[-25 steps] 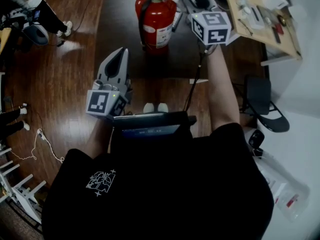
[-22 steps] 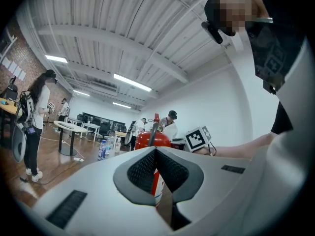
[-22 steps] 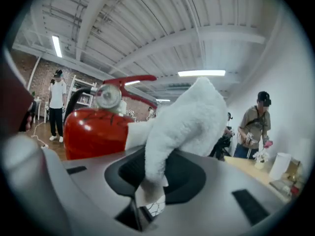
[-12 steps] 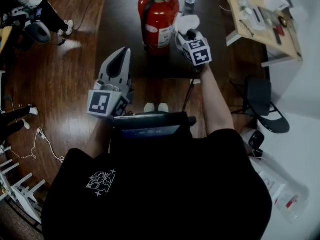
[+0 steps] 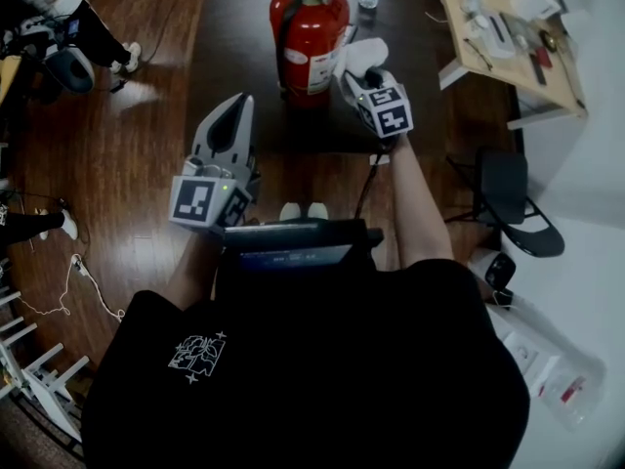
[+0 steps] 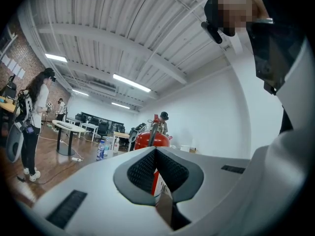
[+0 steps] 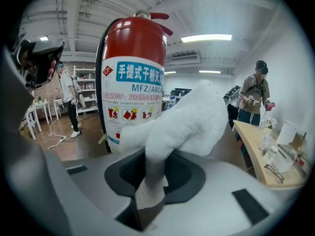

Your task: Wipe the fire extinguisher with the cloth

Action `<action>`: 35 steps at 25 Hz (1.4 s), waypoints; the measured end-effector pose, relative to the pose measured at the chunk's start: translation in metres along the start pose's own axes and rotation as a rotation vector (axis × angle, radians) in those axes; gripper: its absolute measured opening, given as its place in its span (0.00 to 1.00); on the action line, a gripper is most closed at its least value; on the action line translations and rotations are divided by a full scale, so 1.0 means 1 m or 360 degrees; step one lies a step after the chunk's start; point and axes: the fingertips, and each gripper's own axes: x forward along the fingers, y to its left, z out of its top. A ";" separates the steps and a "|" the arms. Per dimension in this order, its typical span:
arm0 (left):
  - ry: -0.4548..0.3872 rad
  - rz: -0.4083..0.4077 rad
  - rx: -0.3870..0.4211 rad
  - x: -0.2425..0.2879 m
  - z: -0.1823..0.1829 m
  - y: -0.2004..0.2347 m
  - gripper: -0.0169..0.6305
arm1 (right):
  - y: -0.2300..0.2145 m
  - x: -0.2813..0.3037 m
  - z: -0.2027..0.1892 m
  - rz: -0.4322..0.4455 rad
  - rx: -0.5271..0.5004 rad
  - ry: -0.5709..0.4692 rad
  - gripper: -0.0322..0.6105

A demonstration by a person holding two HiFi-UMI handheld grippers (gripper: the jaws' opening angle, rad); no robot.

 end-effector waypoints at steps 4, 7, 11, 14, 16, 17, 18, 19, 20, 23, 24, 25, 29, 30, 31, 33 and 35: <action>0.0007 -0.0024 -0.0016 0.002 -0.005 0.001 0.03 | -0.004 -0.046 0.024 -0.0098 0.0108 -0.0179 0.21; 0.0007 -0.0046 -0.0036 0.004 -0.008 -0.001 0.03 | 0.005 -0.096 0.054 -0.0122 0.0209 -0.0423 0.21; -0.0002 -0.0087 -0.0059 0.006 -0.009 -0.010 0.03 | 0.024 -0.157 0.075 -0.0169 0.0312 -0.0633 0.21; -0.0009 -0.0112 -0.0056 0.003 -0.008 -0.018 0.03 | 0.051 -0.196 0.087 -0.0176 0.0345 -0.0732 0.21; -0.0004 -0.0120 -0.0058 0.001 -0.009 -0.021 0.03 | 0.071 -0.218 0.097 -0.0181 0.0365 -0.0807 0.21; -0.0001 -0.0120 -0.0063 0.000 -0.010 -0.021 0.03 | 0.079 -0.225 0.101 -0.0184 0.0365 -0.0842 0.21; 0.0002 -0.0119 -0.0067 -0.002 -0.011 -0.022 0.03 | 0.088 -0.230 0.104 -0.0178 0.0365 -0.0865 0.21; 0.0005 -0.0117 -0.0071 -0.003 -0.013 -0.022 0.03 | 0.095 -0.233 0.105 -0.0163 0.0367 -0.0875 0.21; 0.0008 -0.0116 -0.0075 -0.005 -0.014 -0.022 0.03 | 0.102 -0.233 0.105 -0.0144 0.0369 -0.0877 0.21; 0.0011 -0.0115 -0.0075 -0.007 -0.015 -0.022 0.03 | 0.111 -0.233 0.108 -0.0115 0.0375 -0.0890 0.21; 0.0009 -0.0116 -0.0073 -0.008 -0.014 -0.023 0.03 | 0.112 -0.233 0.110 -0.0114 0.0370 -0.0899 0.21; 0.0006 -0.0116 -0.0071 -0.009 -0.012 -0.022 0.03 | 0.112 -0.233 0.113 -0.0114 0.0363 -0.0906 0.21; -0.0002 -0.0109 -0.0065 -0.010 -0.009 -0.020 0.03 | 0.110 -0.233 0.119 -0.0132 0.0350 -0.0924 0.21; -0.0003 -0.0106 -0.0066 -0.011 -0.008 -0.020 0.03 | 0.109 -0.233 0.120 -0.0136 0.0346 -0.0923 0.21; -0.0005 -0.0104 -0.0067 -0.011 -0.008 -0.020 0.03 | 0.109 -0.233 0.120 -0.0138 0.0345 -0.0918 0.21; -0.0005 -0.0103 -0.0067 -0.012 -0.007 -0.019 0.03 | 0.109 -0.232 0.119 -0.0144 0.0344 -0.0898 0.21; -0.0004 -0.0100 -0.0064 -0.013 -0.007 -0.018 0.03 | 0.108 -0.229 0.117 -0.0160 0.0336 -0.0868 0.21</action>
